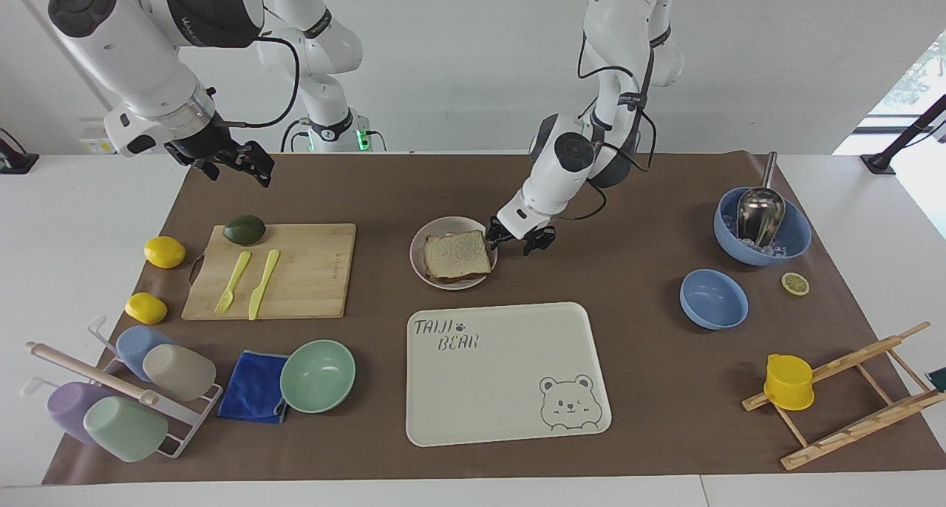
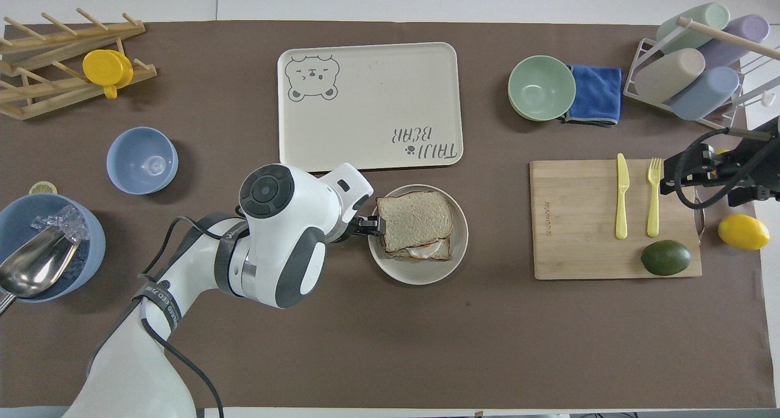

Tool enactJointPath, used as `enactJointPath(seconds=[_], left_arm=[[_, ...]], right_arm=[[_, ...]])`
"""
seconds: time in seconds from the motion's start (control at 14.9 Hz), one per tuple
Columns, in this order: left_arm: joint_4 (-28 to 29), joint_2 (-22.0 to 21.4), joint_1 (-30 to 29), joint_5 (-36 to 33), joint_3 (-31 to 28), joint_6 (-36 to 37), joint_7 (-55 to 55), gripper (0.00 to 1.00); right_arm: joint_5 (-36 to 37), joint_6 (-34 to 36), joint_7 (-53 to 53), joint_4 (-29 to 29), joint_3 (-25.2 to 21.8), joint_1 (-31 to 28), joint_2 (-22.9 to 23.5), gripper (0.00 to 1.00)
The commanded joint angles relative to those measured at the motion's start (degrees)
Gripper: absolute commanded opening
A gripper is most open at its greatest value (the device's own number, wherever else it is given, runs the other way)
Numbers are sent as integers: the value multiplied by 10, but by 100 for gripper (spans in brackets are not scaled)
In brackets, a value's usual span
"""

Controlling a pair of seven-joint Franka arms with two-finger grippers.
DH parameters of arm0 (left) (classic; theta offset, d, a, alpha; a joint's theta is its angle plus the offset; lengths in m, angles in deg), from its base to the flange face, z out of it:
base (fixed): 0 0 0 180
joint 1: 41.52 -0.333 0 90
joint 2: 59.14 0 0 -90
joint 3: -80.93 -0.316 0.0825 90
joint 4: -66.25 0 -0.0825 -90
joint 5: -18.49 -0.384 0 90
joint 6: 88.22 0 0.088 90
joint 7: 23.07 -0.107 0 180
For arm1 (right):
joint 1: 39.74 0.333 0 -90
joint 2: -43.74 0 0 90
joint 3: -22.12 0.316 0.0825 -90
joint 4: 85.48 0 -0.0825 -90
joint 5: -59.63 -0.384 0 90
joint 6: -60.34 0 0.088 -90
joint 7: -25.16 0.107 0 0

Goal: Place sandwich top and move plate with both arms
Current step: 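Grasp the rim of the sandwich plate with the left gripper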

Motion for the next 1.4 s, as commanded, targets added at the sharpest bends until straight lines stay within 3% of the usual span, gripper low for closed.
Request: enactJointPath(seconds=[0.0, 0.2, 0.4, 0.8, 0.87, 1.34], left_arm=[[10, 7, 16, 24, -10, -30, -13, 74], [9, 10, 16, 25, -10, -30, -11, 66], [9, 10, 15, 25, -10, -28, -11, 52], [9, 11, 22, 53, -10, -31, 0, 4], [9, 10, 22, 54, -10, -30, 6, 0], [6, 3, 10, 56, -10, -17, 14, 0]], right_arm=[[-12, 15, -15, -18, 5, -15, 9, 100], [-12, 14, -16, -24, 4, -12, 10, 100], [-8, 8, -34, -24, 2, -9, 10, 100], [21, -3, -64, -24, 5, -9, 11, 100], [20, -3, -64, -25, 5, -9, 11, 100], [15, -4, -67, -24, 8, -15, 10, 100]])
